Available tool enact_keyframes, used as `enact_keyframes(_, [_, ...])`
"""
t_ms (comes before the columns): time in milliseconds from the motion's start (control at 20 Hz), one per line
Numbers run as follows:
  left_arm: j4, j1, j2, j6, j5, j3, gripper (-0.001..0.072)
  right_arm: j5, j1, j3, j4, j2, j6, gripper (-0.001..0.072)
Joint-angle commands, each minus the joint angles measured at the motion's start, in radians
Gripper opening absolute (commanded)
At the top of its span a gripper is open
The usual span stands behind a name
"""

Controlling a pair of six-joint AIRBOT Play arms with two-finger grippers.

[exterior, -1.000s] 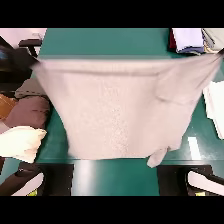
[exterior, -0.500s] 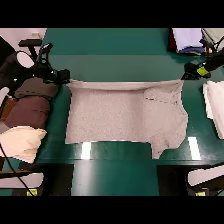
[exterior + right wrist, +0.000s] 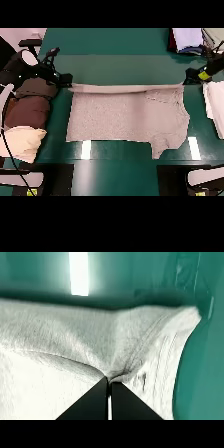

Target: Fold the shirts.

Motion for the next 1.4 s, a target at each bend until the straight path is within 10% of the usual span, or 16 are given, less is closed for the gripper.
enact_keyframes(0, [-0.001, 0.0, -0.002, 0.012, -0.077, -0.071, 0.0021, -0.081, -0.001, -0.233, -0.006, 0.12, -0.007, 0.001])
enact_keyframes(250, [0.0, 0.0, -0.002, -0.012, -0.085, -0.142, 0.0032, -0.174, -0.002, -0.45, -0.003, 0.208, -0.006, 0.0018])
enact_keyframes(350, [-0.002, 0.0, -0.002, -0.024, -0.09, -0.142, 0.0552, -0.177, -0.002, -0.462, -0.002, 0.21, -0.006, 0.0381])
enact_keyframes(800, [0.171, 0.0, 0.401, -0.071, -0.126, -0.497, 0.0482, 0.009, -0.121, -0.462, 0.007, 0.453, -0.016, 0.0386])
enact_keyframes(1350, [-0.042, 0.0, 0.529, -0.117, 0.009, -0.864, 0.0481, 0.014, -0.166, -0.462, 0.137, 0.53, -0.027, 0.0386])
